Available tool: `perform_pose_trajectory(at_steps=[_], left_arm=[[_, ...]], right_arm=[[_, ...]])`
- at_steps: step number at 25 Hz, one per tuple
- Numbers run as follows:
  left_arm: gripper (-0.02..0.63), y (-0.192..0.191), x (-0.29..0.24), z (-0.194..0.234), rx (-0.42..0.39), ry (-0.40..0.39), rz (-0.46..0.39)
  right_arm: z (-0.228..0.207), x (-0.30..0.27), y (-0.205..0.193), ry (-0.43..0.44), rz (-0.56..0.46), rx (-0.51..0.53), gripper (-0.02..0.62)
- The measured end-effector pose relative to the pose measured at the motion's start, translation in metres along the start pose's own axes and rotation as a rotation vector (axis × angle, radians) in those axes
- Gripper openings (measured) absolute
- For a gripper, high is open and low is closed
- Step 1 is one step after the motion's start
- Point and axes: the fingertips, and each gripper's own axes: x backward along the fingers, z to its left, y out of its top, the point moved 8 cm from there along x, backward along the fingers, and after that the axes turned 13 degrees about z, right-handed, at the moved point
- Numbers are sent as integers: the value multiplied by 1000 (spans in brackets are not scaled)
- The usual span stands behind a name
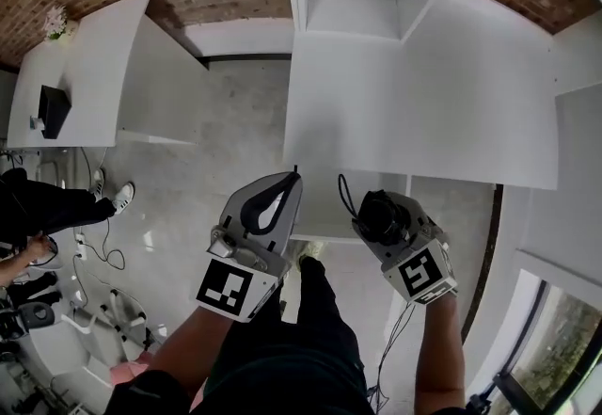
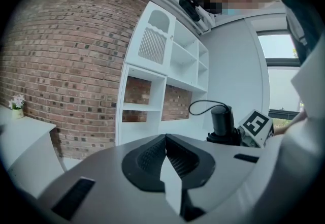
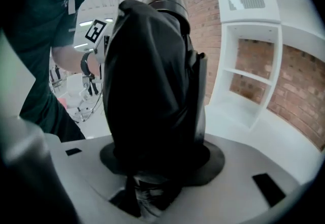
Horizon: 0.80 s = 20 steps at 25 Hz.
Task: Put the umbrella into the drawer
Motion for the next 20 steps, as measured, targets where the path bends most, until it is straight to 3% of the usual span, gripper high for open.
perform_pose_trajectory(at_steps=[8,20], left_arm=[[6,-56,-34,29,76,64,37],[6,-111,-58,32,126,45,140]], right_arm=[[3,-80,-50,63,258,199,204],[20,-158,-111,143,471,470,204]])
